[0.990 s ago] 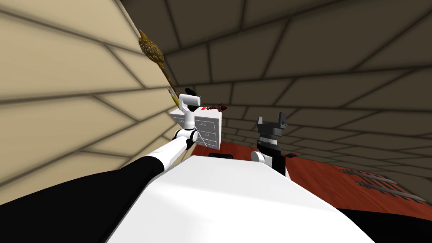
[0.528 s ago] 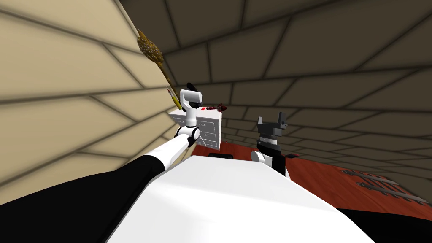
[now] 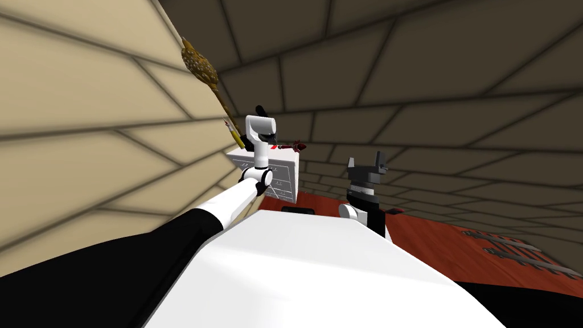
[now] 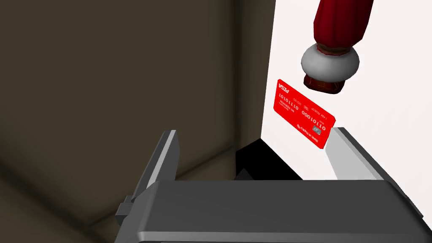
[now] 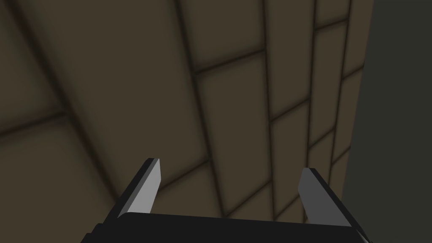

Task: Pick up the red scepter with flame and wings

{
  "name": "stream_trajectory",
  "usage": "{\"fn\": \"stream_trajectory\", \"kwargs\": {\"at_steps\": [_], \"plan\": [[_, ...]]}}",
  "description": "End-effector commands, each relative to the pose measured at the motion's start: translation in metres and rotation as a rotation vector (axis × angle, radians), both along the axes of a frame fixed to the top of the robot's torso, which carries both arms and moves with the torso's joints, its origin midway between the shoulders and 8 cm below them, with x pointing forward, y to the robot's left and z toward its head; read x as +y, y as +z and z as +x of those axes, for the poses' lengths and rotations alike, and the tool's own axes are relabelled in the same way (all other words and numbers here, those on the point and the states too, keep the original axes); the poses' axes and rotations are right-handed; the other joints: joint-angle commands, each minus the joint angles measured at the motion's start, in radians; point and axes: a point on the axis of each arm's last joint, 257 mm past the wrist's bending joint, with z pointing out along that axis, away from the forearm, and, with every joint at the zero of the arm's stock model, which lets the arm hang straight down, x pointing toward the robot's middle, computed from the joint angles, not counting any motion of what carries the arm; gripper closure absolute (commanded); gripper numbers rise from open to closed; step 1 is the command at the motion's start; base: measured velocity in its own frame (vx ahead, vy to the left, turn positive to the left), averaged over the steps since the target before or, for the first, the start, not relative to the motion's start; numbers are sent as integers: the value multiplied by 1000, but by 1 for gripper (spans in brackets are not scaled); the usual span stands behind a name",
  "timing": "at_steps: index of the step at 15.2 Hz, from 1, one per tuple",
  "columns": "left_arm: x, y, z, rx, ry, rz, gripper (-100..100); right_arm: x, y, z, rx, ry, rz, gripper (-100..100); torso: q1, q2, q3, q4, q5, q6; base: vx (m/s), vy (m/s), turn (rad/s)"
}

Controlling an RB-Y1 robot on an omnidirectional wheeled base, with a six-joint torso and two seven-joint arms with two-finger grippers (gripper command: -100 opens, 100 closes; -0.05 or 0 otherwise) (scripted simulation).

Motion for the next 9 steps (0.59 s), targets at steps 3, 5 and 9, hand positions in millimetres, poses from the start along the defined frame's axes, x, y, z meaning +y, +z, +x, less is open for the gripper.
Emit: {"fn": "stream_trajectory", "kwargs": {"at_steps": [3, 5, 9], "plan": [[-19, -7, -8, 67, -17, -17, -100, 0, 0, 0, 0, 0, 0, 0, 0, 0, 0, 0, 0, 0, 25, -5, 0], [-35, -12, -14, 115, -37, -30, -100, 0, 0, 0, 0, 0, 0, 0, 0, 0, 0, 0, 0, 0, 31, -3, 0], [-71, -26, -29, 205, -82, -49, -100, 0, 0, 0, 0, 0, 0, 0, -1, -1, -1, 0, 0, 0, 41, -7, -2]]}}
